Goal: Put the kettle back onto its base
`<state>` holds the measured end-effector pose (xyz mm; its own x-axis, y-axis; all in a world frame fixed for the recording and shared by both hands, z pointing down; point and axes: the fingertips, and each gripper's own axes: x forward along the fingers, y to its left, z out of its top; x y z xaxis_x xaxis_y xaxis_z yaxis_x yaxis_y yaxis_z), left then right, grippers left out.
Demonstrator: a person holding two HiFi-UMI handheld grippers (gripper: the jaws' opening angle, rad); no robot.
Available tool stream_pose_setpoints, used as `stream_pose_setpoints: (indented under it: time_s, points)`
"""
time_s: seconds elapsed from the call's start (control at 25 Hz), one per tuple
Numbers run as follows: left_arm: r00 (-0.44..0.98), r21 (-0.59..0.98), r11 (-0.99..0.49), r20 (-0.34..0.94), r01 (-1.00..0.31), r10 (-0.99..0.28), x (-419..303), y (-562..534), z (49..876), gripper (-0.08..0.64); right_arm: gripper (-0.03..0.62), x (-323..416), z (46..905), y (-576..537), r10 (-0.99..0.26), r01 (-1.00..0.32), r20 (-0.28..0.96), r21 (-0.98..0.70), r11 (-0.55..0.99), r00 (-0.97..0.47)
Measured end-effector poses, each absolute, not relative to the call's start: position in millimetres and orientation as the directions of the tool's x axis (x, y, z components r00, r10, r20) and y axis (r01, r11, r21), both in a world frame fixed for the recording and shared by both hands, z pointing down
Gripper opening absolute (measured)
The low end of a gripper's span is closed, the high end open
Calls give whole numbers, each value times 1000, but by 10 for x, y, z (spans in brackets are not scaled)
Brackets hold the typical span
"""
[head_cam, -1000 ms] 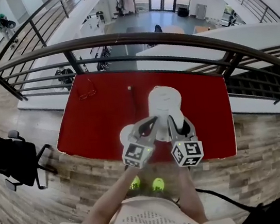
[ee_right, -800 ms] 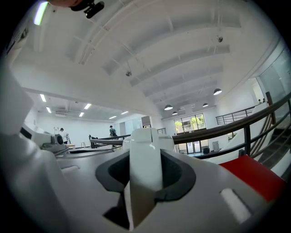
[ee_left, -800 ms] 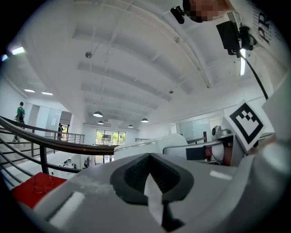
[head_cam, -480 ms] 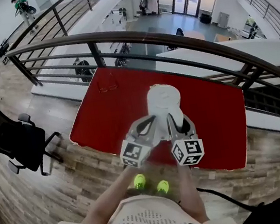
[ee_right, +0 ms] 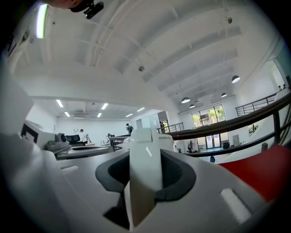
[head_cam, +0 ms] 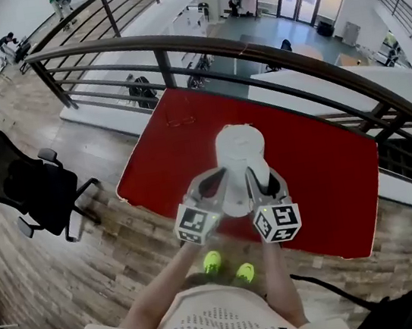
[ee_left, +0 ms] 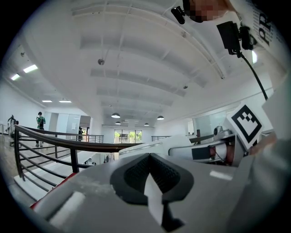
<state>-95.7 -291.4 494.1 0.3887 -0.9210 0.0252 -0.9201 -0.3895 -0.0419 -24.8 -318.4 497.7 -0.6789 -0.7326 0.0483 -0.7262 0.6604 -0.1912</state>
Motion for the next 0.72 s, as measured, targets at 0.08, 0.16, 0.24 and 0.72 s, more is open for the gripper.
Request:
stream_pose_setpoints:
  time_s: [0.08, 0.16, 0.24, 0.72]
  points:
    - [385, -37, -386, 33, -922, -922, -1012, -2911, 4972, 3, 134, -279, 5035, -3171, -728, -722, 59, -202, 661, -683]
    - [385, -31, -386, 42, -922, -922, -1048, -2909, 5007, 3, 135, -303, 5084, -3152, -728, -723, 68, -204, 659, -683]
    - [388, -27, -389, 51, -921, -920, -1084, -2900, 5058, 3, 135, -343, 5136, -3125, -727, -724, 72, -202, 660, -683]
    - [408, -4, -410, 78, -912, -910, -1051, -2928, 5282, 3, 135, -362, 5377, -3058, -718, -711, 50, -195, 675, -695]
